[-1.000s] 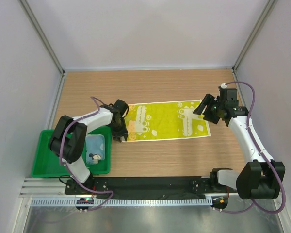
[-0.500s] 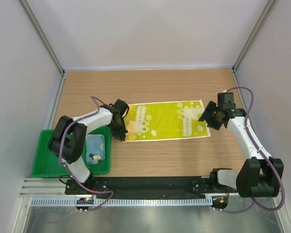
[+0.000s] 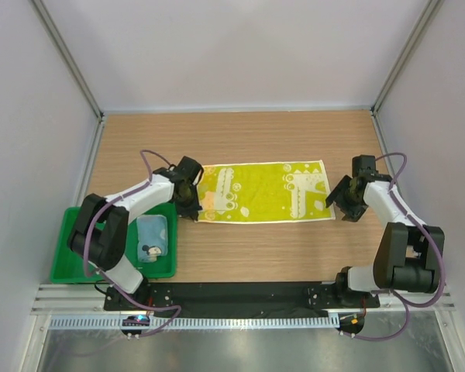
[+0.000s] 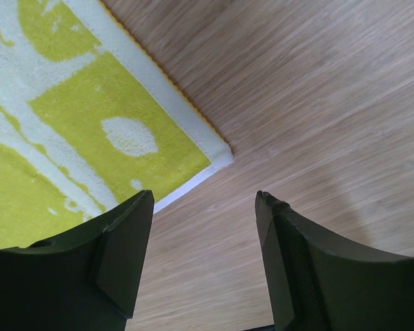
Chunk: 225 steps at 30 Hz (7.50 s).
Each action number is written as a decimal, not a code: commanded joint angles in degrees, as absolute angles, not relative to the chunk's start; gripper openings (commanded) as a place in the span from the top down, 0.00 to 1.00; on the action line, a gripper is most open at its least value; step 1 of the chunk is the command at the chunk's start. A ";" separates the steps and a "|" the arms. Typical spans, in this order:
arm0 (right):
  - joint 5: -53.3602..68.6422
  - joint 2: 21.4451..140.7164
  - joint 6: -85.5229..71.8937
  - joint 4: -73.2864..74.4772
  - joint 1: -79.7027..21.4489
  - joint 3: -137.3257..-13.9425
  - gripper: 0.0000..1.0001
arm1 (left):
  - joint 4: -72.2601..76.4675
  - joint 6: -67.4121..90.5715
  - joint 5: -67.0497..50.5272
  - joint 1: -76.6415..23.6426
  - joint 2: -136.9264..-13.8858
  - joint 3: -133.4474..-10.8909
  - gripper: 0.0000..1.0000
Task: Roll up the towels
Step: Fold the towel
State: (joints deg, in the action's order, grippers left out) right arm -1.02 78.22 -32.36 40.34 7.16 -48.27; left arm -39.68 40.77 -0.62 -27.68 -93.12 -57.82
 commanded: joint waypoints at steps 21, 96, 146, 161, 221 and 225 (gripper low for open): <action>0.53 87.01 -35.86 30.85 9.67 -43.77 0.54 | -34.72 38.58 -1.67 -25.66 -86.75 -56.07 1.00; 10.20 103.00 -35.16 42.71 7.21 -81.65 0.99 | -58.09 39.02 3.16 -19.51 -108.80 -95.80 1.00; 7.19 100.73 -29.36 41.67 0.54 -85.27 0.48 | -62.41 34.27 2.90 -17.13 -119.90 -111.39 0.49; 18.99 105.46 -26.98 36.30 -4.48 -73.13 0.99 | -50.54 38.14 -3.17 -19.86 -114.34 -91.94 0.64; -3.78 101.88 -25.22 49.39 12.04 -80.42 0.71 | -50.71 39.55 -6.23 -18.54 -120.33 -91.85 0.69; -3.25 95.81 -26.54 48.78 12.04 -78.67 0.59 | -50.62 39.20 -7.38 -18.63 -118.22 -92.63 0.64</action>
